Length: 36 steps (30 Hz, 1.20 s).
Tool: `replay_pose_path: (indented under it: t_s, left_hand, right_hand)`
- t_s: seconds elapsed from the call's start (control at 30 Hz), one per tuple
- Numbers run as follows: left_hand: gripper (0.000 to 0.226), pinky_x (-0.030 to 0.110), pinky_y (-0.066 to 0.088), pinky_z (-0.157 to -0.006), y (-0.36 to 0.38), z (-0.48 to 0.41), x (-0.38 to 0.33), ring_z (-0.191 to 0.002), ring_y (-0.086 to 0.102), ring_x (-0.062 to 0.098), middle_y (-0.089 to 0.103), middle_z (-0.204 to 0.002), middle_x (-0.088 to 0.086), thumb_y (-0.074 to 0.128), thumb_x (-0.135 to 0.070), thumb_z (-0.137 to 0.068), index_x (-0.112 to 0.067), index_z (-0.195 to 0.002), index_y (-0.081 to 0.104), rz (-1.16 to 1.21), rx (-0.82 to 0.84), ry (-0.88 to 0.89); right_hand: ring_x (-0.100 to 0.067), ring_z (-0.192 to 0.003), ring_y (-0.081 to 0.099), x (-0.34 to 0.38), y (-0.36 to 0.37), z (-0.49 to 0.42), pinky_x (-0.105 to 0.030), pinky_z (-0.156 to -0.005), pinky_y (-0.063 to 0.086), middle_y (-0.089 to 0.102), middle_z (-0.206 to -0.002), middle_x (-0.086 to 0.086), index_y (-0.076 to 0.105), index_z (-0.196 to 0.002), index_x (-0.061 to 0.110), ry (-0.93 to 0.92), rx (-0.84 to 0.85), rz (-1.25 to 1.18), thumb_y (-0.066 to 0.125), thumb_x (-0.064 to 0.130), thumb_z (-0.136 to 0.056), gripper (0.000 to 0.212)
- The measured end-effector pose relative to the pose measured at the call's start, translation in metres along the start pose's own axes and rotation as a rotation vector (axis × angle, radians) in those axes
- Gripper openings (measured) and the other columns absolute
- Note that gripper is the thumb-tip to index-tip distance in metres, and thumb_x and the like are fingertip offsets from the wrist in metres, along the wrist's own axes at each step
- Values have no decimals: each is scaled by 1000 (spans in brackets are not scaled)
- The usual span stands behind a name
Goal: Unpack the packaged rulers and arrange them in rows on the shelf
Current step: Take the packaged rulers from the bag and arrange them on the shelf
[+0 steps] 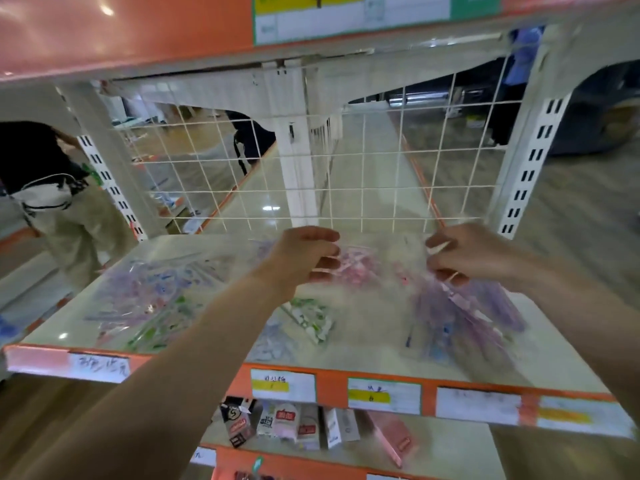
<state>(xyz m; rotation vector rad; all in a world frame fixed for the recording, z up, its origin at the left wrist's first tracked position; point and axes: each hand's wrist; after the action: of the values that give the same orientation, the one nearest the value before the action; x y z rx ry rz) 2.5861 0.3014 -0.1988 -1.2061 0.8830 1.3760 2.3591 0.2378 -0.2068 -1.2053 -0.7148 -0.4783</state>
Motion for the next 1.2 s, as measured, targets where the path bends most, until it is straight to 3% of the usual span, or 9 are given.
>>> replay_pose_path:
  t_s: [0.1, 0.2, 0.33, 0.53, 0.67, 0.8, 0.9, 1.03, 1.2]
  left_hand:
    - [20, 32, 53, -68, -22, -1, 8, -69, 61, 18, 63, -81, 6, 51, 5, -91, -10, -93, 63, 4, -117, -6]
    - [20, 32, 53, -71, -54, 4, 15, -70, 62, 18, 63, -80, 5, 50, 3, -92, -11, -91, 64, -35, -220, -9]
    - [21, 29, 51, -70, -109, 15, 19, -69, 61, 15, 63, -80, 3, 53, 1, -92, -15, -87, 64, -87, -356, -4]
    - [21, 27, 46, -67, -212, 33, 37, -70, 56, 17, 60, -81, 7, 60, -5, -89, -7, -109, 65, -278, -514, -86]
    - [45, 24, 42, -70, -256, 39, 56, -89, 54, 17, 59, -116, 6, 71, -22, -84, -17, -127, 57, -623, -385, -181]
    - [97, 33, 34, -107, -277, 35, 77, -135, 35, 20, 30, -151, 1, 76, -55, -70, -25, -148, 26, -1007, -118, -123]
    - [119, 45, 22, -116, -287, 25, 91, -145, 17, 20, 13, -159, -4, 61, -78, -54, -33, -151, 9, -1168, 22, -51]
    - [113, 47, 18, -116, -305, 7, 97, -145, 16, 19, 13, -159, -5, 64, -76, -63, -33, -151, 10, -1176, 52, 20]
    - [82, 44, 23, -114, -342, -43, 93, -141, 25, 22, 28, -155, 1, 54, -66, -81, -25, -147, 29, -1122, -184, 215]
  right_hand:
    - [-22, -97, 62, -13, 0, 7, -29, -86, 47, 66, -114, -6, 56, -128, 12, -26, -63, 345, 61, 22, -87, 42]
    - [-19, -98, 60, 10, 21, 11, -28, -85, 45, 65, -113, 2, 62, -119, 21, -167, -109, 293, 59, 26, -87, 33]
    - [-13, -96, 62, 49, 80, 8, -26, -87, 46, 65, -98, 10, 67, -110, 27, -361, 83, 229, 61, 29, -87, 24]
    - [-14, -112, 58, 104, 153, -4, -29, -100, 43, 62, -123, 1, 60, -125, 20, -417, 222, 263, 61, 26, -88, 38]
    - [-16, -126, 48, 145, 197, -15, -30, -105, 37, 51, -138, 1, 53, -131, 23, -462, 254, 341, 60, 32, -88, 44]
    - [-23, -126, 47, 194, 237, -24, -31, -101, 40, 45, -143, -5, 42, -139, 18, -435, 362, 528, 61, 46, -87, 61]
    - [-26, -132, 40, 211, 261, -18, -32, -104, 38, 36, -149, -9, 32, -145, 17, -354, 452, 799, 67, 53, -79, 83]
    - [-28, -126, 43, 223, 284, -19, -35, -98, 41, 40, -140, -10, 38, -138, 20, -318, 386, 796, 68, 55, -74, 79]
    - [-25, -118, 46, 224, 291, -9, -34, -90, 43, 44, -132, -6, 32, -139, 24, -219, 327, 734, 65, 58, -74, 80]
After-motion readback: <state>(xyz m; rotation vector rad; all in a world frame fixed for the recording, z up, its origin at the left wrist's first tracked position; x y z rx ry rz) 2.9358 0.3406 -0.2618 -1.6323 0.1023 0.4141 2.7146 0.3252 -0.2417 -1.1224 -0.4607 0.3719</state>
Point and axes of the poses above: each hand's wrist, its own z-axis away from the middle knuckle, its own y-axis out of the palm, x = y × z
